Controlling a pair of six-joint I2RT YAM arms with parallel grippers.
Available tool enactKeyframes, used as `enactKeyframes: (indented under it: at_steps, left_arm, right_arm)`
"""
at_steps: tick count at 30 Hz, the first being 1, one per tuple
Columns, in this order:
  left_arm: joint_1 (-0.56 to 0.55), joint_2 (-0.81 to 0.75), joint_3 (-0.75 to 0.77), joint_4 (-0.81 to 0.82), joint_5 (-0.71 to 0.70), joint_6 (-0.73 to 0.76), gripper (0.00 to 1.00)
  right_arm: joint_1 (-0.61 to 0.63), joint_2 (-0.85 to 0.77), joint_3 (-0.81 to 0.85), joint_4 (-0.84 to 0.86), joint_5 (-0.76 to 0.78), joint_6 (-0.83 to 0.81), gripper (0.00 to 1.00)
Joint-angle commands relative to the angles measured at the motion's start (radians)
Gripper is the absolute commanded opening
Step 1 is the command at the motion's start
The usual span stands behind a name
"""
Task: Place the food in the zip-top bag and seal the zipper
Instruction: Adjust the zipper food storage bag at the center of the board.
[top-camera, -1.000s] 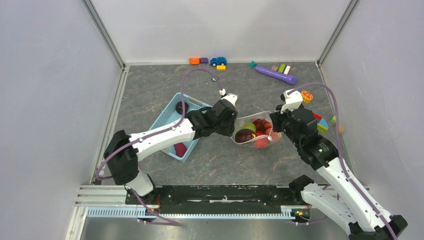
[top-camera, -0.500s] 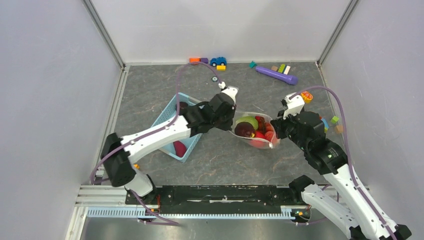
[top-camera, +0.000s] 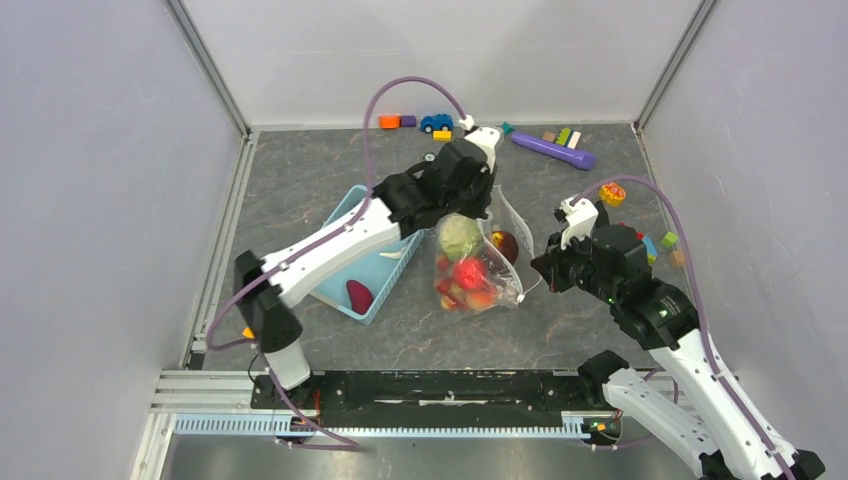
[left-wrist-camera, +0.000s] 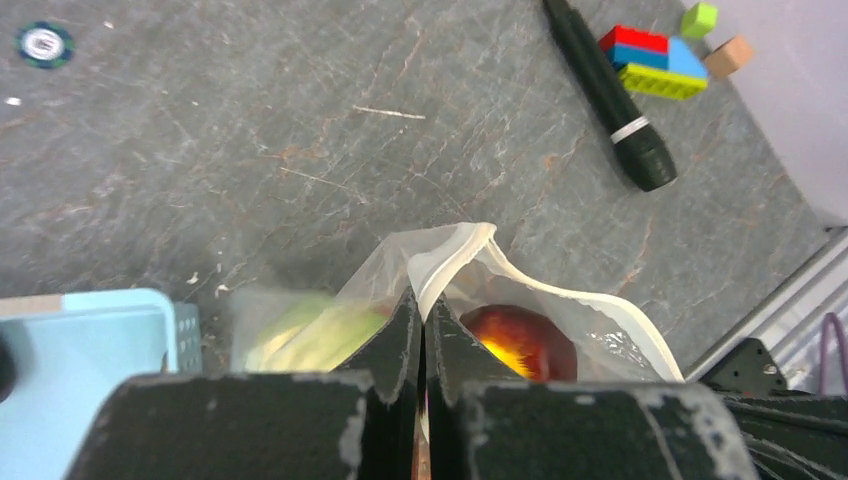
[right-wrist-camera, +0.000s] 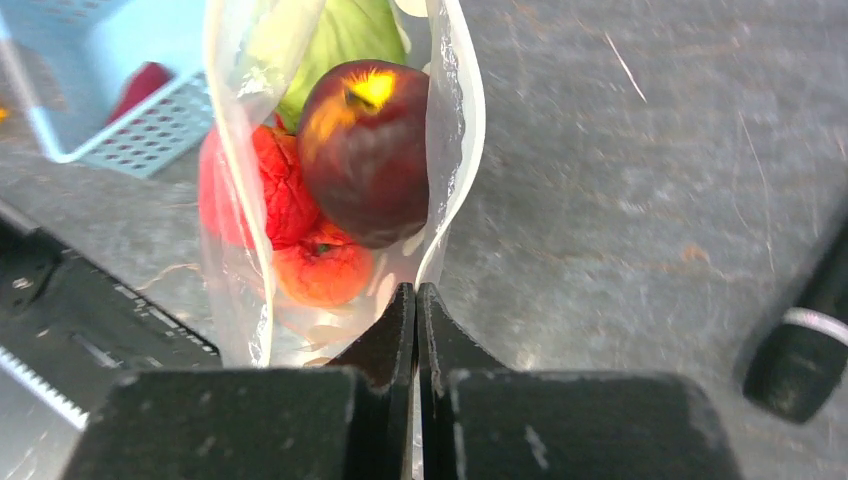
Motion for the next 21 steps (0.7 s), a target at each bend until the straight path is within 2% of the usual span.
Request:
enactKeyframes:
  at_steps: [1,2,10,15,16,17,18,21]
  left_arm:
    - [0.014,0.132,0.087,0.003,0.122,0.052,0.02]
    - [0.014,0.150,0.094,0.004,0.139,0.049,0.03]
    - [0.014,0.178,0.088,0.042,0.146,0.062,0.29]
    - [0.014,0.146,0.088,0.046,0.127,0.074,0.67]
    - [0.014,0.133,0.084,0.045,0.124,0.082,0.77]
    - [0.014,0.118,0.075,0.045,0.116,0.084,0.95]
    - [0.014,0.098,0.063,0.046,0.102,0.082,0.99]
    - [0.015,0.014,-0.008,0.055,0.046,0.068,1.00]
  right_arm:
    - [0.001,0.016,-0.066,0.012,0.209,0.074,0.00]
    - [0.001,0.015,-0.077,0.023,0.218,0.077,0.00]
    - [0.001,-0.058,-0.148,0.150,0.183,0.059,0.00]
    - [0.001,-0.090,-0.136,0.208,0.134,0.020,0.00]
    - [0.001,-0.096,-0.136,0.225,0.120,0.011,0.00]
    - [0.001,-0.098,-0.138,0.239,0.097,0.007,0.00]
    - [0.001,-0.099,-0.139,0.254,0.084,0.002,0.00]
    - [0.001,-0.091,-0.137,0.273,0.054,-0.006,0.00]
